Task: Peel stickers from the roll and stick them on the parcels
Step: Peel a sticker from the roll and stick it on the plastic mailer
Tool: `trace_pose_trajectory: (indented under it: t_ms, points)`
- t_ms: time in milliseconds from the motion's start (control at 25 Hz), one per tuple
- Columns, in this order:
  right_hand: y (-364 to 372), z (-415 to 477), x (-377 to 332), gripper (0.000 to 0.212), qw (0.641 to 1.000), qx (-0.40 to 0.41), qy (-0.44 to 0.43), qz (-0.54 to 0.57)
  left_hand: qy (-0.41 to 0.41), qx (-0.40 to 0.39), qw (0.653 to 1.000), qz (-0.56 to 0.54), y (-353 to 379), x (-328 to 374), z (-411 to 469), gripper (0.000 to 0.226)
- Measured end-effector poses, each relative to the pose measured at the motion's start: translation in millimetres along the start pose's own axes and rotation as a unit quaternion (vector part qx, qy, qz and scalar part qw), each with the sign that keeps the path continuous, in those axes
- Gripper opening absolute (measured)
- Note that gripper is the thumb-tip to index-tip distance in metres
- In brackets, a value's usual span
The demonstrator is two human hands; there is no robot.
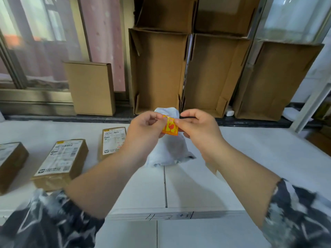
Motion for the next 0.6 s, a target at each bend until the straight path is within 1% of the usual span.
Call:
trace_pose_trajectory:
  t_ms: [40, 120, 240, 400, 480, 600]
  points:
    - [8.0, 11.5, -0.4, 0.019, 1.0, -0.003, 0.009, -0.013, -0.009, 0.01, 1.0, 0.014, 1.5, -2.3, 12.4, 0.013]
    - [23.2, 32.8, 4.8, 0.019, 0.999, -0.007, 0.019, -0.031, 0.0, 0.027, 0.997, 0.068, 2.4, -7.9, 33.2, 0.013]
    - [37.0, 56.7, 19.3, 0.02, 0.997, 0.017, 0.016, -0.068, 0.007, 0.037, 0.994, 0.107, 3.5, -21.7, 53.3, 0.018]
    - [47.7, 71.4, 29.1, 0.014, 0.991, 0.047, -0.007, -0.127, 0.003, 0.043, 0.983, 0.177, 8.4, -41.1, 72.8, 0.025]
    - [52.8, 76.3, 32.3, 0.015, 0.987, 0.05, -0.029, -0.147, 0.012, 0.051, 0.977, 0.209, 9.7, -44.1, 77.4, 0.028]
    - [56.0, 79.8, 37.8, 0.014, 0.985, 0.057, -0.048, -0.156, 0.029, 0.042, 0.974, 0.222, 13.0, -44.8, 78.9, 0.027]
Point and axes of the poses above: each hand's wrist, its own z-axis towards the middle knuckle, its own y-axis out of the palm, x = y × z, the point moved 8 cm from there along z, towards the middle knuckle, and after that the axes turned 15 degrees about x, right-handed, at the moved point
